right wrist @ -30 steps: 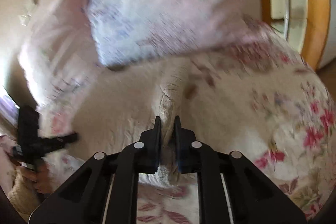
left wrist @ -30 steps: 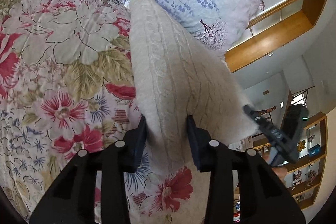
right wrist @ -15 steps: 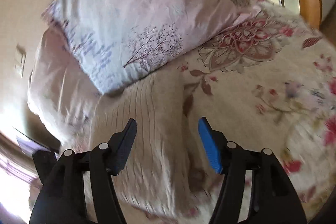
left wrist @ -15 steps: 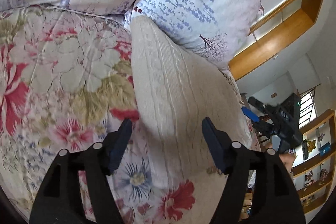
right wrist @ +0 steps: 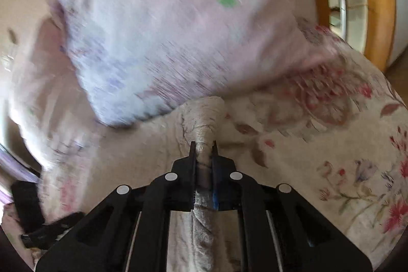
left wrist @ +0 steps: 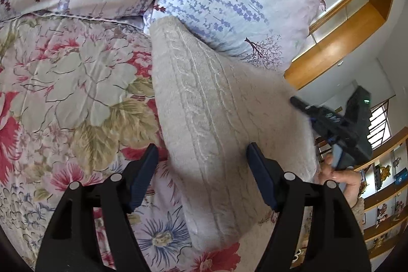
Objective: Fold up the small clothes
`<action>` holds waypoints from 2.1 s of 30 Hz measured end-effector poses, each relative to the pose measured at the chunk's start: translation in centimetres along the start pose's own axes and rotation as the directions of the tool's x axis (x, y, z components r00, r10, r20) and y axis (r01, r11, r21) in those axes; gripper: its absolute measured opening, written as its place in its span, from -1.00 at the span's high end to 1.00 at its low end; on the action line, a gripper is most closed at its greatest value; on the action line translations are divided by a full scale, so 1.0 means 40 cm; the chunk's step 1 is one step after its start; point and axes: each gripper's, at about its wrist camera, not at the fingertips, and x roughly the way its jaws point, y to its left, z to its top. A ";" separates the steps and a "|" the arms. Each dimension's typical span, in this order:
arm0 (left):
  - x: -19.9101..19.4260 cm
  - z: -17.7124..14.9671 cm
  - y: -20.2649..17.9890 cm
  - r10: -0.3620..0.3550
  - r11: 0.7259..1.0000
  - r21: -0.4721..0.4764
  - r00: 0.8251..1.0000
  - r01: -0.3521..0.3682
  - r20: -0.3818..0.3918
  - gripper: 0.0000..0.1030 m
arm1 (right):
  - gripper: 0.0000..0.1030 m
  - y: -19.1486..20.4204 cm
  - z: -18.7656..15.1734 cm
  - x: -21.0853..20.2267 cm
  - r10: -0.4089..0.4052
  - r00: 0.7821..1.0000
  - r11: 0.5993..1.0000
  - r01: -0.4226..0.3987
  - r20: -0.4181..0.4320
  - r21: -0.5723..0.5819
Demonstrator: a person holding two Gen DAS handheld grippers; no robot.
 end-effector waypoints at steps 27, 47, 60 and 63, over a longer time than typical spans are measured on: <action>0.079 0.086 -0.001 -0.005 1.000 -0.011 0.999 0.005 -0.048 -0.63 | -0.36 -0.102 -0.045 0.041 0.320 0.931 0.929 -0.271 -0.176 0.254; 0.019 0.073 0.057 -0.138 0.985 -0.106 0.990 0.139 0.015 0.27 | 0.40 -0.020 -0.089 0.019 0.488 0.860 0.862 -0.448 -0.150 0.238; -0.310 0.038 0.188 -0.016 0.999 -0.034 0.993 0.020 0.120 0.25 | 0.45 0.312 -0.166 -0.007 0.494 0.861 0.863 -0.503 -0.122 -0.050; -0.271 0.028 0.281 0.048 0.993 -0.113 0.997 -0.041 0.056 0.22 | 0.44 0.347 -0.209 0.066 0.420 0.889 0.900 -0.434 -0.181 -0.042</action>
